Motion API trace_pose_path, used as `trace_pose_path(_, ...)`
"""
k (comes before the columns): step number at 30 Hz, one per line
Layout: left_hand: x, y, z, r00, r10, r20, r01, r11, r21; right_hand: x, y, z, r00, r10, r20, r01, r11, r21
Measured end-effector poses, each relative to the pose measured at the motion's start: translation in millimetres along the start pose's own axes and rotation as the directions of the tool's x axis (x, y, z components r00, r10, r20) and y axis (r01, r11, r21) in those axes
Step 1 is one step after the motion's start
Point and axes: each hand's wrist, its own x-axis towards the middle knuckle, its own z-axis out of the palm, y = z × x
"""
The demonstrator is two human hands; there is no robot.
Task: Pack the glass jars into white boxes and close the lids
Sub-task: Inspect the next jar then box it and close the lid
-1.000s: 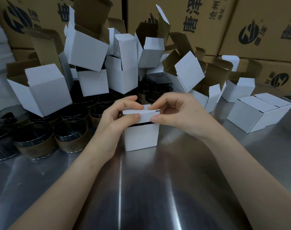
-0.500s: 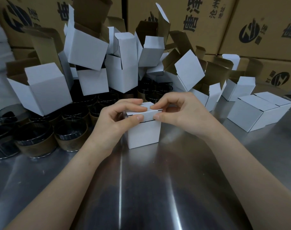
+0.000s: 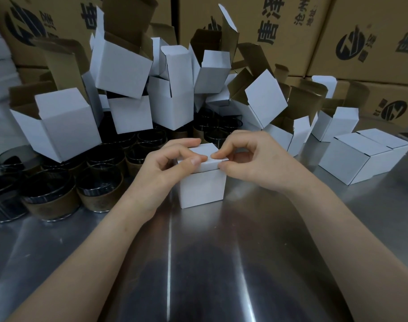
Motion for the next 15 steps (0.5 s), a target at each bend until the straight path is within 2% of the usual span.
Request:
trace_pose_path(7,-1.6,-4.5,0.2,1.000,-0.020,0.017,0.019,0.998,0.060,0.0,3.5,0.2,0.998,0.023,0.062,-0.023,1.000,-0.004)
trace_pose_path(15,1.0,0.5,8.7,0.987,-0.153,-0.044,0.152,0.988,-0.026,2.0,3.3,-1.9,0.992,0.050,0.113,-0.048,0.999,-0.021)
